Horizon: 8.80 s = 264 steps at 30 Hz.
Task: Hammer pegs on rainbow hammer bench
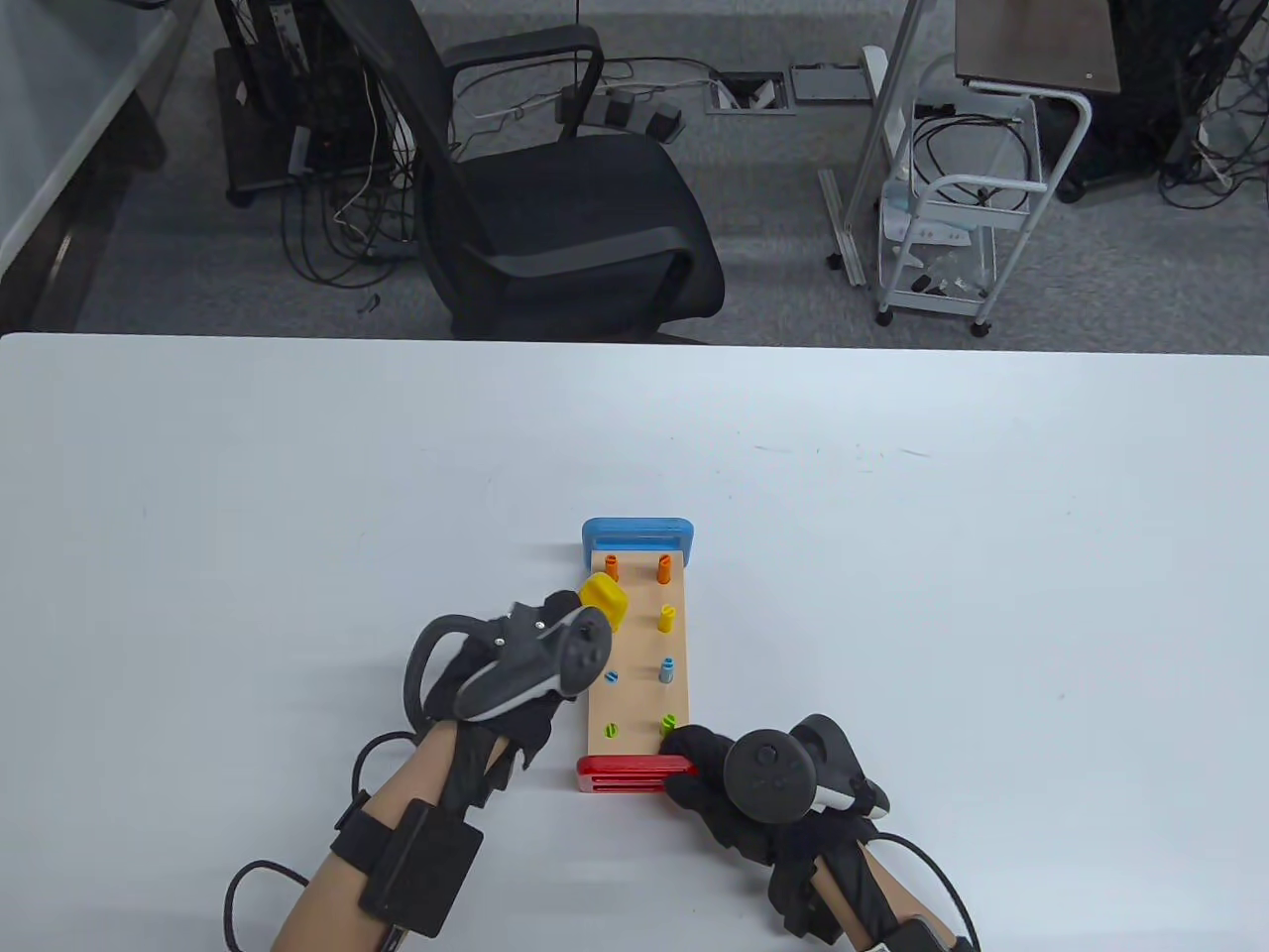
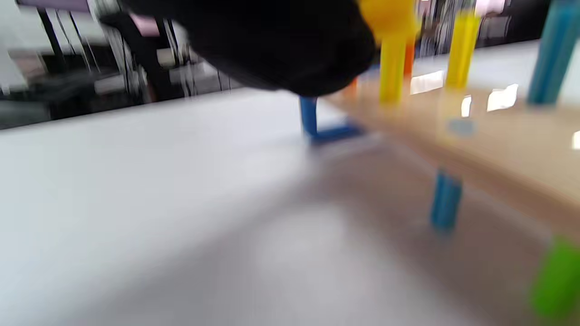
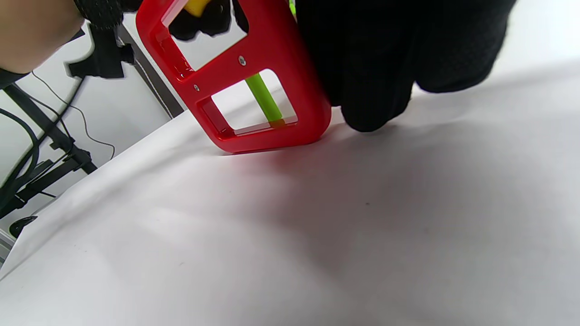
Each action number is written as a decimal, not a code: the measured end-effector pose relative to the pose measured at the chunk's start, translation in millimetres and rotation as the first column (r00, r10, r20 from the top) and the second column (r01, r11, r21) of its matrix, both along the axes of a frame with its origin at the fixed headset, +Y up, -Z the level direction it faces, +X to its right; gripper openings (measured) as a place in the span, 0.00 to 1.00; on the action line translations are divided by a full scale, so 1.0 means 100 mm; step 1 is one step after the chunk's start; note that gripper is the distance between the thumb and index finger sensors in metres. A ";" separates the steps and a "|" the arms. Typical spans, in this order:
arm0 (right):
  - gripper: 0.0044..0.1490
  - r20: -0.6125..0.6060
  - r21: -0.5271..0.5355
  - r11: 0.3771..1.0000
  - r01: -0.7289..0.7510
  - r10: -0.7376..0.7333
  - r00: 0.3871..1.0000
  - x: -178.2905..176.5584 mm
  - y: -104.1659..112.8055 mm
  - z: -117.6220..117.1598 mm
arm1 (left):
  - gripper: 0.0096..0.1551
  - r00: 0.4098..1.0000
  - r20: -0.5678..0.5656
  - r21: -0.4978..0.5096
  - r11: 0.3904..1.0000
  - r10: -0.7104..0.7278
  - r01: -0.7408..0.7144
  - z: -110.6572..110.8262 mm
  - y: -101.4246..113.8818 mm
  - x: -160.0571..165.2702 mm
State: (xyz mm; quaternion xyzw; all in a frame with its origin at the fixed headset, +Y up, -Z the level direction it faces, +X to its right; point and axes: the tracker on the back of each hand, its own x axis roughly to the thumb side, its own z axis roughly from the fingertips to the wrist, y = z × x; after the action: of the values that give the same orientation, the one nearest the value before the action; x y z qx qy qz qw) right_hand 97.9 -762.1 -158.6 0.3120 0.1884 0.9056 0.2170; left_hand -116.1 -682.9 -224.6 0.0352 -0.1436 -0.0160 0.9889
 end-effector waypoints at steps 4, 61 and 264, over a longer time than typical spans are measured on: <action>0.39 0.002 -0.001 1.000 0.000 0.000 1.000 0.00 0.00 0.00 | 0.39 0.998 -0.025 -0.083 0.995 0.057 -0.059 -0.03 0.35 -0.06; 0.39 -0.001 0.004 1.000 0.000 0.000 1.000 -0.01 0.00 0.00 | 0.39 0.995 -0.022 -0.062 0.993 0.099 -0.100 -0.08 0.11 0.02; 0.39 -0.001 0.031 0.999 -0.015 0.015 1.000 -0.02 0.01 0.01 | 0.39 0.977 -0.125 -0.281 0.938 0.172 -0.201 -0.48 0.12 0.05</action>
State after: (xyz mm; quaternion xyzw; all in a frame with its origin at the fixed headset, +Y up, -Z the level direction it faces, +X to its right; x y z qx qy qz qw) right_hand 96.0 -760.8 -157.6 0.3144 0.1766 0.9099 0.2051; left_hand -111.1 -670.4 -272.9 -0.0987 -0.0915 0.0977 0.9861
